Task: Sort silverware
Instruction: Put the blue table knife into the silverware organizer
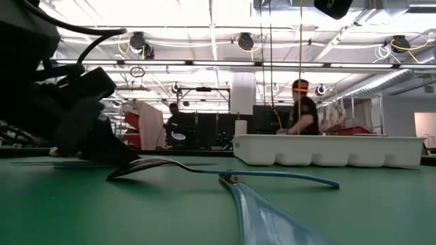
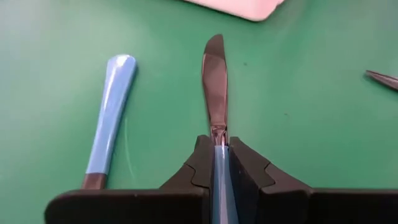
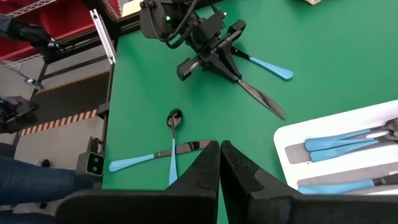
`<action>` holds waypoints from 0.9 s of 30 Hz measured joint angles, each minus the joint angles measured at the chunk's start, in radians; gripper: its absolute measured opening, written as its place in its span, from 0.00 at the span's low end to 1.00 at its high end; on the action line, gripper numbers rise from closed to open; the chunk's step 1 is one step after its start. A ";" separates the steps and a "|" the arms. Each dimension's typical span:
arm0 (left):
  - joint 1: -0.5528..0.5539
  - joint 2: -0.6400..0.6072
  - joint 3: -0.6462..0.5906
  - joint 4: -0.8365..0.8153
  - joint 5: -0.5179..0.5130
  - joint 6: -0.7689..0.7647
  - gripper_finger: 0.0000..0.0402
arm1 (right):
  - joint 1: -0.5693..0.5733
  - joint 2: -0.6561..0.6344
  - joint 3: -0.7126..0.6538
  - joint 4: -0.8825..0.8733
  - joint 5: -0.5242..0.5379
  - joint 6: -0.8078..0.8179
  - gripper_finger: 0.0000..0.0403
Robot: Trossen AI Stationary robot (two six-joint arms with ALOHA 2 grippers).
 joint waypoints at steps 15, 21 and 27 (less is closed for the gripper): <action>0.019 -0.162 -0.004 -0.131 0.028 -0.017 0.07 | 0.001 0.000 0.000 -0.001 0.000 0.002 0.00; 0.027 -0.216 -0.002 -0.115 -0.044 -0.014 0.07 | 0.001 0.000 0.000 -0.001 0.000 -0.015 0.00; 0.058 -0.251 0.006 -0.099 -0.097 -0.017 0.07 | 0.001 0.000 0.000 -0.001 0.000 -0.020 0.00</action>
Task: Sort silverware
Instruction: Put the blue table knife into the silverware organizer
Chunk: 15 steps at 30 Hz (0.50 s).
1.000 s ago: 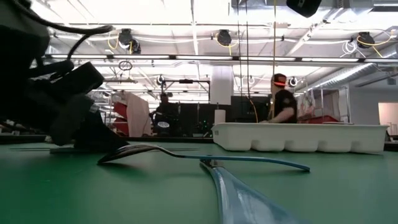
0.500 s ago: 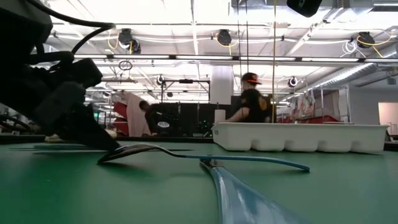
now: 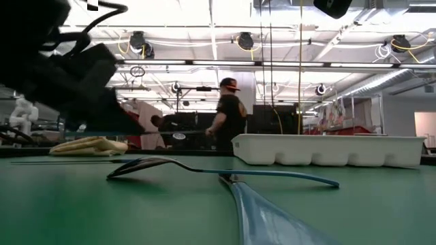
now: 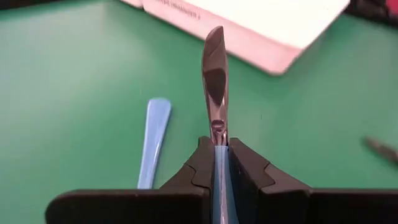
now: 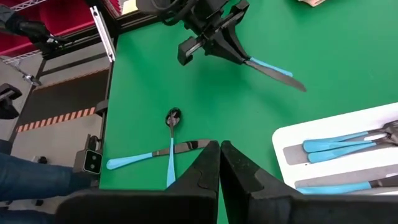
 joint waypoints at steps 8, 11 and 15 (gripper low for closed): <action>0.107 -0.033 0.101 0.036 -0.011 0.058 0.07 | 0.001 -0.019 0.000 -0.104 0.179 0.078 0.00; 0.158 -0.033 0.161 0.068 0.003 0.103 0.07 | 0.000 -0.038 0.000 -0.215 0.303 0.184 0.00; 0.231 -0.033 0.253 0.080 0.076 0.198 0.07 | 0.000 -0.062 0.000 -0.322 0.345 0.255 0.00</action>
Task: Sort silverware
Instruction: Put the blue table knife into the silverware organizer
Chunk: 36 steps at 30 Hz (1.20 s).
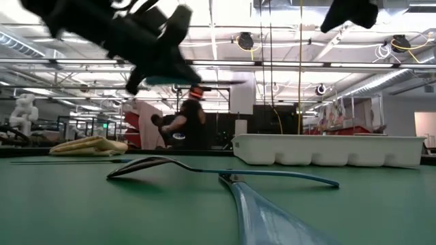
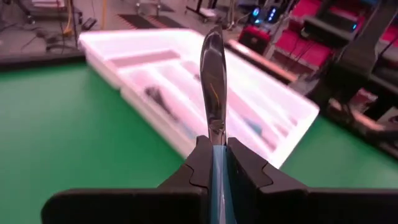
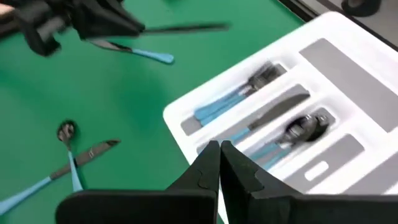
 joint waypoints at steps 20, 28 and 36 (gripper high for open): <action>0.261 0.217 0.353 0.000 0.173 -0.305 0.07 | 0.001 -0.107 0.000 -0.189 0.106 0.141 0.00; 0.255 0.364 0.535 -0.063 0.215 -0.590 0.07 | 0.001 -0.134 0.000 -0.205 0.107 0.109 0.00; 0.232 0.460 0.563 -0.147 0.181 -0.997 0.07 | 0.001 -0.156 0.000 -0.249 0.102 0.103 0.00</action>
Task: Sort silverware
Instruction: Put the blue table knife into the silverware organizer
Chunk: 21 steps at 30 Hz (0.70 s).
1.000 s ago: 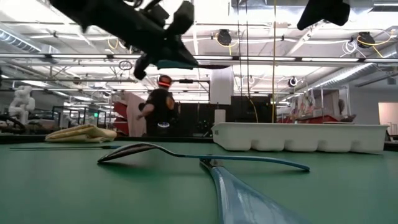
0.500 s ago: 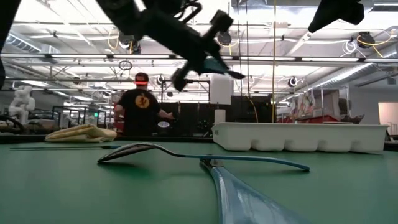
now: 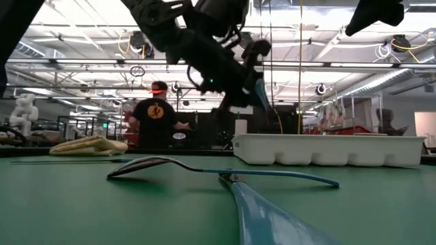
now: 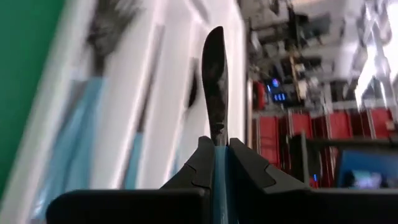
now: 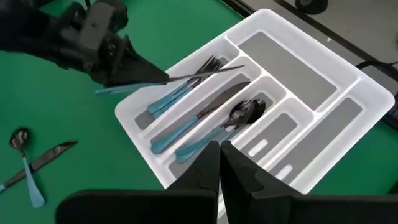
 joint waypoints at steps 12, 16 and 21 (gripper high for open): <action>0.023 0.021 0.036 -0.105 -0.080 -0.113 0.07 | 0.001 -0.005 0.000 0.001 -0.001 -0.061 0.00; 0.024 0.063 0.107 -0.120 -0.051 -0.090 0.07 | 0.001 -0.005 0.000 0.001 -0.001 -0.071 0.00; 0.025 0.110 0.181 -0.159 -0.029 -0.083 0.07 | 0.010 -0.006 0.000 0.002 -0.001 -0.075 0.00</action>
